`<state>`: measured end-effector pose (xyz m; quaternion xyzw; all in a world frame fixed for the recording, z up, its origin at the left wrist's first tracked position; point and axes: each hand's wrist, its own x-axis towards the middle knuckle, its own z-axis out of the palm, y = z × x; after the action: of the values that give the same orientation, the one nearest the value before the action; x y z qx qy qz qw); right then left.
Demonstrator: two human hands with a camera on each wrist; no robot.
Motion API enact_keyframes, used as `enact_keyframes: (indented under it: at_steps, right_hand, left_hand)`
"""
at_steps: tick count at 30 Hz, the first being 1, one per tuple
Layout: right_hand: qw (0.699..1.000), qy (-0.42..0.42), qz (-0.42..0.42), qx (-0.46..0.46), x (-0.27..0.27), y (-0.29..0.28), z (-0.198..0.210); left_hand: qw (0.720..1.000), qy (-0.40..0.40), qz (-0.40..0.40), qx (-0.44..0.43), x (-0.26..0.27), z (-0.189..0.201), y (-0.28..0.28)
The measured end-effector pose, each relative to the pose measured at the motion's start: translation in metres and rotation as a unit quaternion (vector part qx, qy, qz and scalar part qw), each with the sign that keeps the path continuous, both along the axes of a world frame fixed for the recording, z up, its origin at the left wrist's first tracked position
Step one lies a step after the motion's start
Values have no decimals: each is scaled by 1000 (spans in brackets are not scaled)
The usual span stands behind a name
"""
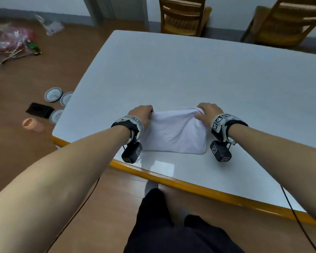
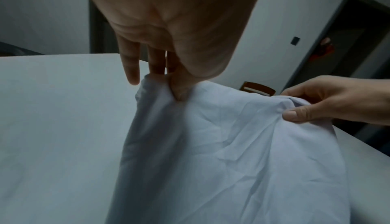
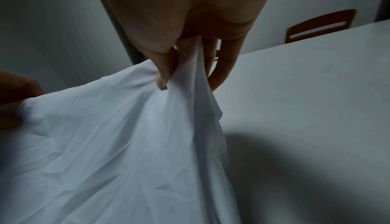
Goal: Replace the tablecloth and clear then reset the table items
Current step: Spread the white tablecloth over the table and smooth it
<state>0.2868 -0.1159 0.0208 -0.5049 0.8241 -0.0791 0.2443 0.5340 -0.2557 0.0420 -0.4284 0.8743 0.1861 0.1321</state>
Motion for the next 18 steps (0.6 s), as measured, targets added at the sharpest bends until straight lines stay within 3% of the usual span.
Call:
enact_keyframes:
  at_steps: [4, 8, 11, 15, 18]
  right_hand:
    - [994, -8, -104, -30, -6, -7, -14]
    - [991, 24, -135, -6, -1, -5, -21]
    - [991, 3, -131, 2, 10, 4, -27]
    - [989, -68, -91, 93, 20, 20, -41]
    - [988, -74, -47, 130, 25, 34, -57]
  left_hand:
    - [998, 37, -59, -11, -29, -19, -47]
    - [989, 48, -138, -3, -39, -43, -70]
    - [980, 26, -193, 33, -38, -65, -69]
    - [955, -80, -270, 93, -28, -86, -52]
    - [956, -81, -270, 86, -21, -93, -41]
